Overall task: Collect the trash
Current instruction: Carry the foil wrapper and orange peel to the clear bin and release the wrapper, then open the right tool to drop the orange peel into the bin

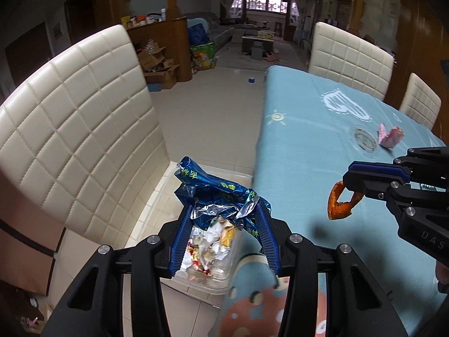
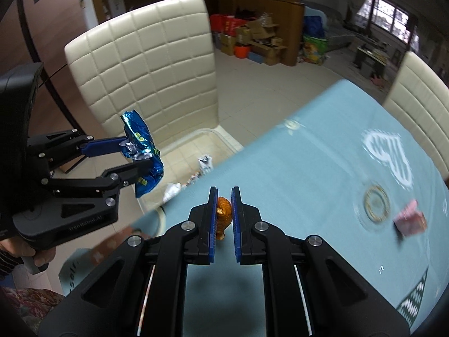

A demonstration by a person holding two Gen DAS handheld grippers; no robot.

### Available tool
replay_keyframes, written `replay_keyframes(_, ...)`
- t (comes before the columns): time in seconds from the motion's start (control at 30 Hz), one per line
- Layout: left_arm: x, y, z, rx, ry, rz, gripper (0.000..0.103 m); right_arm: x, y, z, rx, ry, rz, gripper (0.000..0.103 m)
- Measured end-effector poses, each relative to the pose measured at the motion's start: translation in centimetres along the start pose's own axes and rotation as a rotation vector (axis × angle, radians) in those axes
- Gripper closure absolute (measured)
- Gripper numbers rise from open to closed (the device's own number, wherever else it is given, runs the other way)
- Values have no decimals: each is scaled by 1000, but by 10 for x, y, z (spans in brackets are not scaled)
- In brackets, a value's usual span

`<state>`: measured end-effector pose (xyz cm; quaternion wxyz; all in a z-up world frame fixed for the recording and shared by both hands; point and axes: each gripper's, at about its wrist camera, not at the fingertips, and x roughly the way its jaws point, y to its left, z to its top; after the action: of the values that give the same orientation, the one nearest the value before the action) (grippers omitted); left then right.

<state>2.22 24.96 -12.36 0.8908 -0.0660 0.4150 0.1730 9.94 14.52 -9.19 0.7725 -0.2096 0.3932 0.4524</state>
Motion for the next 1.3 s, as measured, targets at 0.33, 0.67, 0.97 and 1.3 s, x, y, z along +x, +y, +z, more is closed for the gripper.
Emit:
replay_keyframes(0.33, 11, 47, -2, -77, 10, 61, 58, 24, 32, 36, -72, 0, 51, 91)
replay_keyframes(0.67, 18, 60, 9, -83, -12, 73, 58, 37, 36, 60, -81, -5, 66, 91)
replay_keyframes(0.97, 29, 67, 10, -130, 32, 48, 33, 44, 34, 73, -69, -18, 70, 91)
replay_keyframes(1.3, 25, 84, 2, -198, 27, 123, 23, 53, 37, 75, -56, 8, 119, 89)
